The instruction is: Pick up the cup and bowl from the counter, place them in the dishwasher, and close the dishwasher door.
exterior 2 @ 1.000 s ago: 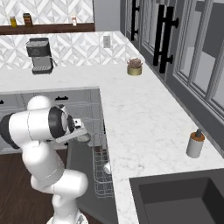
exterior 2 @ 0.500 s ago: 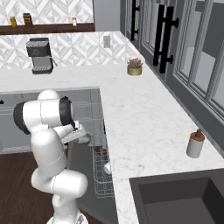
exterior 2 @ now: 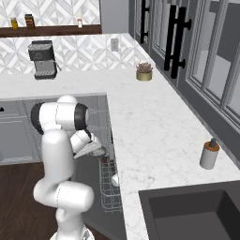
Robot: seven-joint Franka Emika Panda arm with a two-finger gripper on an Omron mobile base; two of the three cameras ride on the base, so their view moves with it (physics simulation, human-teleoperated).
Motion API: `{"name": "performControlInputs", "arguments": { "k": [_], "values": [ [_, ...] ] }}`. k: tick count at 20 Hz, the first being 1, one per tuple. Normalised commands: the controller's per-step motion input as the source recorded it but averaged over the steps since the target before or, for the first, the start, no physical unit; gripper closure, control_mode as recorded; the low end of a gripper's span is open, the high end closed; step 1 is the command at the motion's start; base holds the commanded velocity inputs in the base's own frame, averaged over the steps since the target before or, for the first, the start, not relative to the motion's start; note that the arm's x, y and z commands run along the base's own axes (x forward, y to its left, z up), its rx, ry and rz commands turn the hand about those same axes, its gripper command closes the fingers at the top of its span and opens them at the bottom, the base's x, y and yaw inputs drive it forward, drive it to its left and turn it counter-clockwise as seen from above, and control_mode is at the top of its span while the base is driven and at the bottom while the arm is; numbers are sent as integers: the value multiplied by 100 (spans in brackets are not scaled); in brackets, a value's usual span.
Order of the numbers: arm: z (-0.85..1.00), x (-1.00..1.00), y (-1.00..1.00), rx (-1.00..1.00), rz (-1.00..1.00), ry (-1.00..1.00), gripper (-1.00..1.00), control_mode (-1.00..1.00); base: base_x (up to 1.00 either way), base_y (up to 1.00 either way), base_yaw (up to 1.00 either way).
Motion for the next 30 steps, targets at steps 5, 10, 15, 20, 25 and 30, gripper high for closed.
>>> {"name": "performControlInputs", "arguments": {
  "k": [5, 10, 15, 20, 25, 30],
  "values": [
    [-47, 31, -23, -11, 0, 1, 100, -100, 0, 0, 0],
    [-48, 40, -9, -7, 0, 2, 100, -100, 0, 0, 0],
    [-43, 28, -26, 0, 0, 1, 100, -100, 0, 0, 0],
    [-58, 22, -3, 0, 1, 4, 100, -100, 0, 0, 0],
    [-69, 2, 17, 0, 4, 10, 100, -100, 0, 0, 0],
    [-76, 11, 30, 0, 4, 21, 100, -100, 0, 0, 0]
  ]
}}
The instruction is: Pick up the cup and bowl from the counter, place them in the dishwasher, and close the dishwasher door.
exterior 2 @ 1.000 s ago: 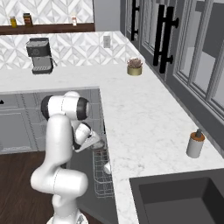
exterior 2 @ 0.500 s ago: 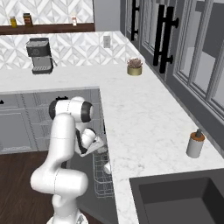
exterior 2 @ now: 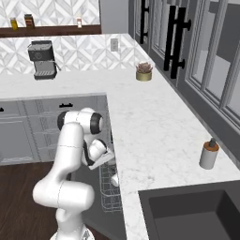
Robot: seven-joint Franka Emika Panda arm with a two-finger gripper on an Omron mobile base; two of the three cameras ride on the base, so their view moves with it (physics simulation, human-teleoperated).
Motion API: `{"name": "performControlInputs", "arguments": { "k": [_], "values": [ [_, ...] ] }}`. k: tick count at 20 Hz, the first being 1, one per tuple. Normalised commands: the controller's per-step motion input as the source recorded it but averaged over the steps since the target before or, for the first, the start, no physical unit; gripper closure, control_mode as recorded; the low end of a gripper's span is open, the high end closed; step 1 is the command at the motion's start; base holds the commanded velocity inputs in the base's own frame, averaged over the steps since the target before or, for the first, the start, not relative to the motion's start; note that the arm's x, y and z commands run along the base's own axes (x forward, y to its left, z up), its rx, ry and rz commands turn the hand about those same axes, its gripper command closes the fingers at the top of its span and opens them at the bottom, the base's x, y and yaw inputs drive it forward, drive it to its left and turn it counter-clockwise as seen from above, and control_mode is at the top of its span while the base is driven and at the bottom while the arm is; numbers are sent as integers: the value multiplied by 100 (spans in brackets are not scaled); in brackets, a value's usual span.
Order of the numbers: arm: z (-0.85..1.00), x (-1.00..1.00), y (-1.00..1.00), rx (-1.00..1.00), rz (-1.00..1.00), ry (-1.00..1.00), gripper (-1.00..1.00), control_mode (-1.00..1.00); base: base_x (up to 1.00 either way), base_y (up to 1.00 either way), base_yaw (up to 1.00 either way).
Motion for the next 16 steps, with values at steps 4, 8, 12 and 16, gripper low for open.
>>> {"name": "performControlInputs", "arguments": {
  "k": [4, 8, 12, 16],
  "values": [
    [-98, 8, 64, 9, 13, 32, -100, -100, 0, 0, 0],
    [-100, 2, 72, 13, 16, 22, -100, -100, 0, 0, 0],
    [-86, -33, 95, 7, 15, 3, -100, -100, 0, 0, 0],
    [19, -76, 87, 0, 2, -14, -100, -100, 0, 0, 0]
  ]
}}
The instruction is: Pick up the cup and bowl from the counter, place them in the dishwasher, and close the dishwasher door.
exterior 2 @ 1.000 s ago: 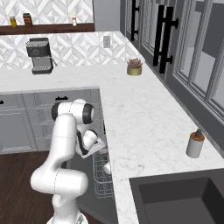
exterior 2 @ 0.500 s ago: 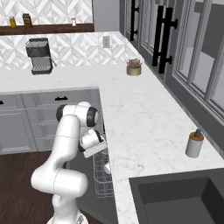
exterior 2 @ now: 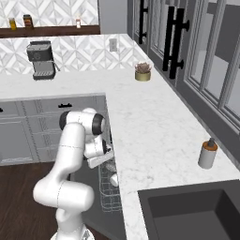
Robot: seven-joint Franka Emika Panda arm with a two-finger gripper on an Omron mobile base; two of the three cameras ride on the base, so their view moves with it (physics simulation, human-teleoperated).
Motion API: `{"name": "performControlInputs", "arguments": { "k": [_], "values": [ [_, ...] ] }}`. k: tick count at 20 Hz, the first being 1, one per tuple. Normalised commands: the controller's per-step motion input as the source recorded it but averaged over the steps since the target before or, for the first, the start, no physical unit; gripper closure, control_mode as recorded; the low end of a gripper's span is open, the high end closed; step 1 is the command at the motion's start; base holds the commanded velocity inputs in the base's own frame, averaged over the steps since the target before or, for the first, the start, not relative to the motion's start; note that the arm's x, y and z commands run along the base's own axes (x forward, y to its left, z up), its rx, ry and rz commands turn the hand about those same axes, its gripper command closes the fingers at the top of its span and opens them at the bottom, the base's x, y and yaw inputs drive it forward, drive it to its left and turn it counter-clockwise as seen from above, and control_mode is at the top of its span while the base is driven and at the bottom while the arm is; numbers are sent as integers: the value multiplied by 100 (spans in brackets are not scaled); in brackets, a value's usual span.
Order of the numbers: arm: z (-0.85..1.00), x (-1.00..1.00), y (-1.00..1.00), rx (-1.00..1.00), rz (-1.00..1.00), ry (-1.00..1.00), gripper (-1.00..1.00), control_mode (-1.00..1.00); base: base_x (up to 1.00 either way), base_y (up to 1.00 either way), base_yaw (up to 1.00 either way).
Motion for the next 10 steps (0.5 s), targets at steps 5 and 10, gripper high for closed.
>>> {"name": "performControlInputs", "arguments": {
  "k": [5, 10],
  "values": [
    [98, -63, 55, 0, 0, -11, -100, -100, 0, 0, 0],
    [100, -69, 43, 0, -7, -5, -100, -100, 0, 0, 0]
  ]
}}
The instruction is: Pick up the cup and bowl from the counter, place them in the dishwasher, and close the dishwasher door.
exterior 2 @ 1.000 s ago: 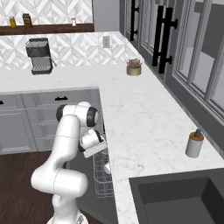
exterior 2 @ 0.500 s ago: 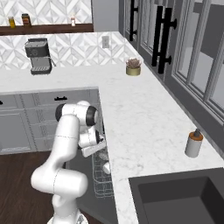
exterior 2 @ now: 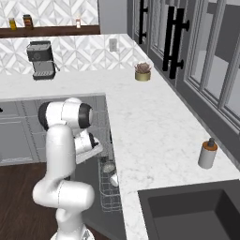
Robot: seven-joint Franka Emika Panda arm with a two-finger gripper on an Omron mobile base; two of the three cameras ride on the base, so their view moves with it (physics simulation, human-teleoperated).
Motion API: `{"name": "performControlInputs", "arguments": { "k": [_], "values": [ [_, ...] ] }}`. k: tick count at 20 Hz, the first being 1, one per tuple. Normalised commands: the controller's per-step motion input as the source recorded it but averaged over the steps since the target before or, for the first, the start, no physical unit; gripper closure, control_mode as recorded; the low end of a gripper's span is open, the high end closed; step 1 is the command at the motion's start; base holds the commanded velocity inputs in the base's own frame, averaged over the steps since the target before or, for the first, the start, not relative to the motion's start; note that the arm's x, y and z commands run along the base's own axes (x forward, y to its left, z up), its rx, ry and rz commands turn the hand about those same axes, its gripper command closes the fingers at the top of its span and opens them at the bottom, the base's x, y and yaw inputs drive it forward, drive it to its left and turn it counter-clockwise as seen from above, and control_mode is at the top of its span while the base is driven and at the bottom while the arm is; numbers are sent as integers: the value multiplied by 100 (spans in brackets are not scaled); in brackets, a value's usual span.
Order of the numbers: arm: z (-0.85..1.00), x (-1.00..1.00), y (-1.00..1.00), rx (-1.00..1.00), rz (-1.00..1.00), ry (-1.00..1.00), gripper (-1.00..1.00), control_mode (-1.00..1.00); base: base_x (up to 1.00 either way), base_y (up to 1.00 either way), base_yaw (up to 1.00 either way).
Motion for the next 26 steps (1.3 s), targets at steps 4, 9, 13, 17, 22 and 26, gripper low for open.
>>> {"name": "performControlInputs", "arguments": {
  "k": [4, 9, 13, 17, 22, 26],
  "values": [
    [100, -36, 5, 0, -23, -15, -100, -100, 0, 0, 0],
    [100, -7, 24, 0, -26, -10, -100, -100, 0, 0, 0],
    [100, -23, 0, 0, -31, 10, -100, -100, 0, 0, 0],
    [100, -32, -4, 0, -23, 15, -100, -100, 0, 0, 0],
    [91, -73, 0, -2, -5, 13, -100, -100, 0, 0, 0],
    [22, -100, 6, -1, -1, -10, -100, -100, 0, 0, 0]
  ]
}}
